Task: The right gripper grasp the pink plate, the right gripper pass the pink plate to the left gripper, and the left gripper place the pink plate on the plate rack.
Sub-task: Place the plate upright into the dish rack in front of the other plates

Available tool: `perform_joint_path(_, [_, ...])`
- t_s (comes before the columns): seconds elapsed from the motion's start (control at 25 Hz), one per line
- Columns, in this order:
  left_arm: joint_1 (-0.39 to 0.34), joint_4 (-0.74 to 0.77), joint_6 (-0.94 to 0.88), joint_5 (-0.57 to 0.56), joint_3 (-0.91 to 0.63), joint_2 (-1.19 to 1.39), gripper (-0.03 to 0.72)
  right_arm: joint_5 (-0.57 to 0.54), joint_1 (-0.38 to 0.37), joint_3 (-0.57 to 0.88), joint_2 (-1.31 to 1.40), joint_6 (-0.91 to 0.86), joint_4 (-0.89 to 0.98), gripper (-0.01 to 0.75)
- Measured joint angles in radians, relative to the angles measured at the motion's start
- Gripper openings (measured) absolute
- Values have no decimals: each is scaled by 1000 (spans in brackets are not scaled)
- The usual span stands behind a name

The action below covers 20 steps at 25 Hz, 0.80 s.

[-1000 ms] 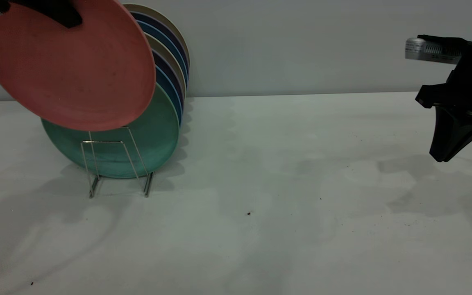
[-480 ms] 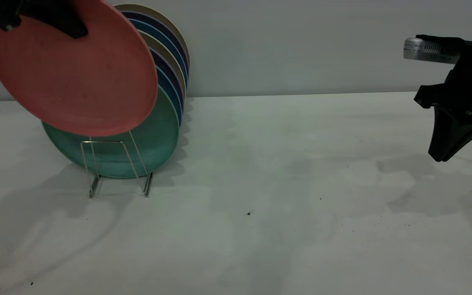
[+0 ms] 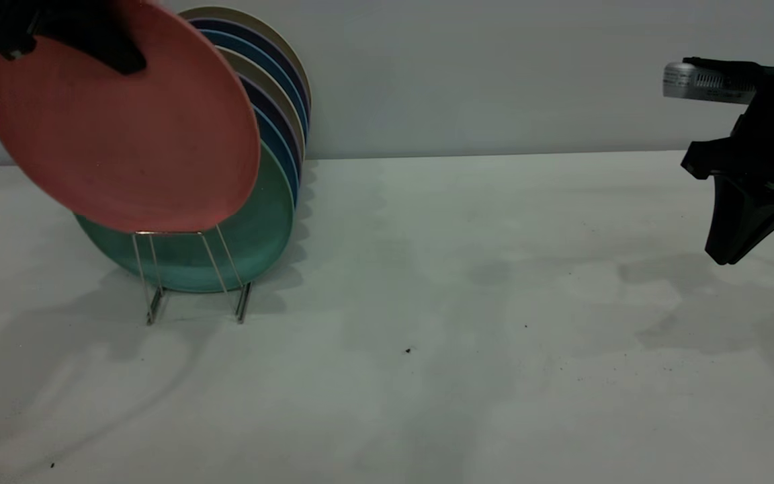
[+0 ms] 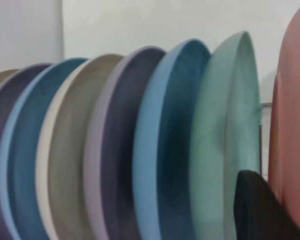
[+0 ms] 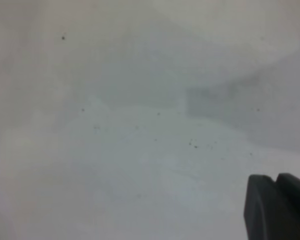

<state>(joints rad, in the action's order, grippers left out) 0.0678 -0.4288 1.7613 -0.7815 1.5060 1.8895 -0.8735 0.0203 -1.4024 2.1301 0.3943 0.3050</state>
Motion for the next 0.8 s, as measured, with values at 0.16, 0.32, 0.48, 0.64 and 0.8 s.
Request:
perform_joint_path(0.16, [0,0,0,2,-1,19,131,0,0,0,0,0,-1,11])
perform_joint_path(0.32, [0,0,0,9,-2,27,131,0,0,0,0,0,-2,11])
perform_joint_path(0.48, [0,0,-11,9,-2,27,131,0,0,0,0,0,-2,11])
perform_joint_path(0.64, [0,1,-52,5,-2,31,131,0,0,0,0,0,-2,11])
perform_joint_path(0.8, [0,16,-93,-19,-2,49,131,1,0,0,0,0,-3,11])
